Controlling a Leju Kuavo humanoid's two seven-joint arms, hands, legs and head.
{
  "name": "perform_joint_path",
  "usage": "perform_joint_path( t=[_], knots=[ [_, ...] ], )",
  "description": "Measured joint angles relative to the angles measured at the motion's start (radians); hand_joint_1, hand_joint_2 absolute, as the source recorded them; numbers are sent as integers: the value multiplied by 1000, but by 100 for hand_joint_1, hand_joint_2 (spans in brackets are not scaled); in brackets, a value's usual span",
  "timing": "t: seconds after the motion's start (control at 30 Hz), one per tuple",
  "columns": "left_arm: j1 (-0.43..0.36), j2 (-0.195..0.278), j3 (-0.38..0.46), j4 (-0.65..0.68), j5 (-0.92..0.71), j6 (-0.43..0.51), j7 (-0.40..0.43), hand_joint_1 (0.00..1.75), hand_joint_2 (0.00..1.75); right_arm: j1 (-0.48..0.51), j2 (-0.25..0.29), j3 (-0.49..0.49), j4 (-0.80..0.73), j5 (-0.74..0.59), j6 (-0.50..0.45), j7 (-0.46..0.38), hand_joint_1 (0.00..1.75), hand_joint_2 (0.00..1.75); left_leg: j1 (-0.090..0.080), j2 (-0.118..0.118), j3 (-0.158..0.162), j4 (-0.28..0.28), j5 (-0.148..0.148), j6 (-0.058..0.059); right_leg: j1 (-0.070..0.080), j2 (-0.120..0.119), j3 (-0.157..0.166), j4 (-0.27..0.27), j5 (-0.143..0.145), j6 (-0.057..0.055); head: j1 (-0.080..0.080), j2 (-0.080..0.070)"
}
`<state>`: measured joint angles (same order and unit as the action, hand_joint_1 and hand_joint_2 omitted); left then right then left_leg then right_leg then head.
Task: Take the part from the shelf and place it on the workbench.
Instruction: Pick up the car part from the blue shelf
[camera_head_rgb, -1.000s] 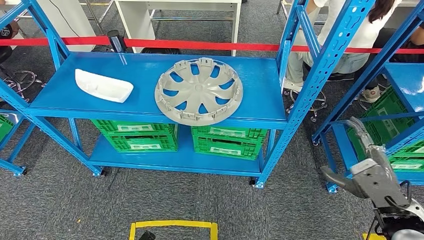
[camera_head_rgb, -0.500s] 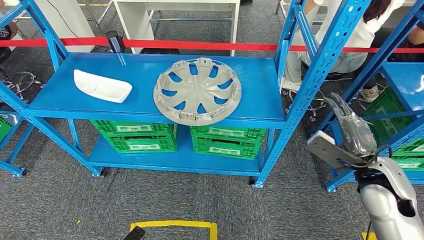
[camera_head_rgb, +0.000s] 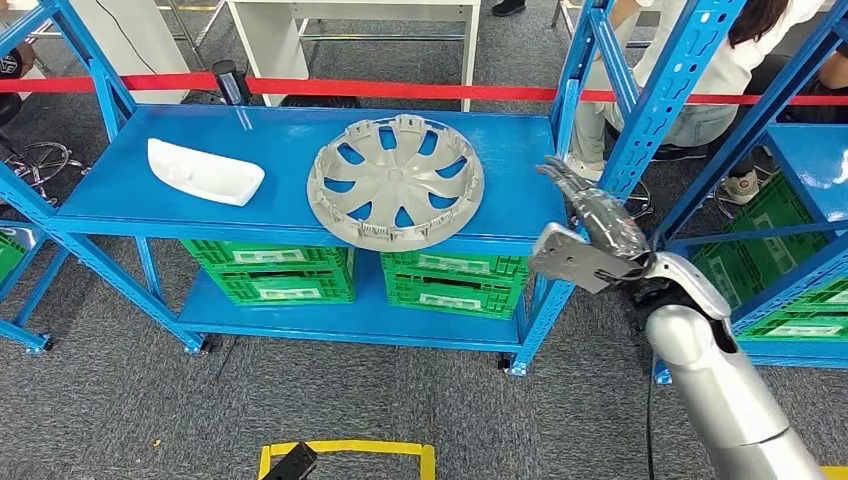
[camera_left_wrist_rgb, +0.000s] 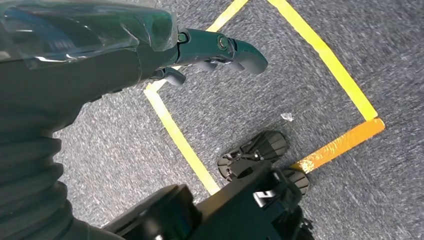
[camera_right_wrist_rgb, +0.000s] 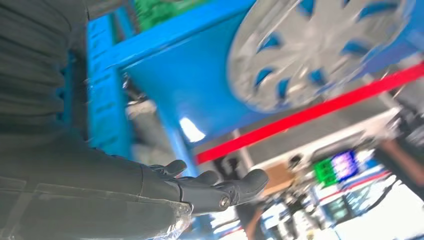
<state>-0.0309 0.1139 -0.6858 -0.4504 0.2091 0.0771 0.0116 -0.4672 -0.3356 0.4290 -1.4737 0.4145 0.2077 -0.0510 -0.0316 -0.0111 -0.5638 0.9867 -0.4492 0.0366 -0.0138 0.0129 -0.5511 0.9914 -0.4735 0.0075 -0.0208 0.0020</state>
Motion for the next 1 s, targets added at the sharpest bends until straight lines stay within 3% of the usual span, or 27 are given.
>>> perform_joint_path(
  t=[0.33, 0.73, 1.0],
  knots=[
    [-43, -29, -5, 52, 0, -3, 18, 0, 175, -76, 63, 137, 61, -5, 11, 4, 0, 175, 0, -1, 0, 0, 0, 0, 0, 0, -1, 0, 0, 0, 0, 0],
    [-77, -74, 15, 100, 37, -25, 26, 0, 175, -226, -3, 216, 274, 125, 9, 28, 0, 175, -2, -1, -1, 1, 1, 0, -2, -1, 0, 0, 1, 1, 0, 0],
    [-75, -94, 34, 117, 52, -28, 23, 0, 175, -310, -7, 291, 446, 168, 33, -42, 0, 175, -1, -1, -1, 1, 1, 0, -1, -1, -1, 0, 1, 1, 0, 0]
  ],
)
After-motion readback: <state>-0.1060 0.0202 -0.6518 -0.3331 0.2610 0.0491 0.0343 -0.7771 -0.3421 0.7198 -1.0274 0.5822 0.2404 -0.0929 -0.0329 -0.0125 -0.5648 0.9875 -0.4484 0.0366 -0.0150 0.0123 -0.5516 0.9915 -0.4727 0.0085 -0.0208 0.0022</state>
